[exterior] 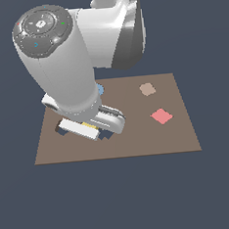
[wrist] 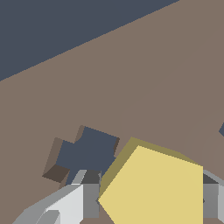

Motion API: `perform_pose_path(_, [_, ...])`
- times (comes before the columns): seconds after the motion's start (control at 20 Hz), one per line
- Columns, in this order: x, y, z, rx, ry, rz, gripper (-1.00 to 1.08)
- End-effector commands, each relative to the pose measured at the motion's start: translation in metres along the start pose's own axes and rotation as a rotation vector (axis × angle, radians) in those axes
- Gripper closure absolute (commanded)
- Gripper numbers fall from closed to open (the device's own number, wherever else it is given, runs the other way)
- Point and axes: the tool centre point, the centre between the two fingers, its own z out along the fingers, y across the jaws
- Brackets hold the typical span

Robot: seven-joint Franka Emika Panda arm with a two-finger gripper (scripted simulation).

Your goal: Insert a designated object into the corresponding slot on a board.

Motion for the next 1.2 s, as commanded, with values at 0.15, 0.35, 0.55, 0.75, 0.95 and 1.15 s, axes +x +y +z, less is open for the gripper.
perform_pose_path(0.15, [0.013, 0.043, -0.002, 0.0, 0.0, -0.068, 1.08])
perform_pose_path(0.35, [0.022, 0.065, -0.002, 0.0, 0.0, -0.104, 1.08])
perform_pose_path(0.55, [0.029, 0.08, -0.003, 0.0, 0.0, -0.128, 1.08])
perform_pose_path(0.75, [0.033, 0.088, -0.003, 0.0, 0.0, -0.142, 1.08])
perform_pose_path(0.95, [0.034, 0.089, -0.003, 0.0, 0.0, -0.142, 1.08])
perform_pose_path(1.15, [0.035, 0.089, 0.003, 0.0, 0.0, -0.144, 1.08])
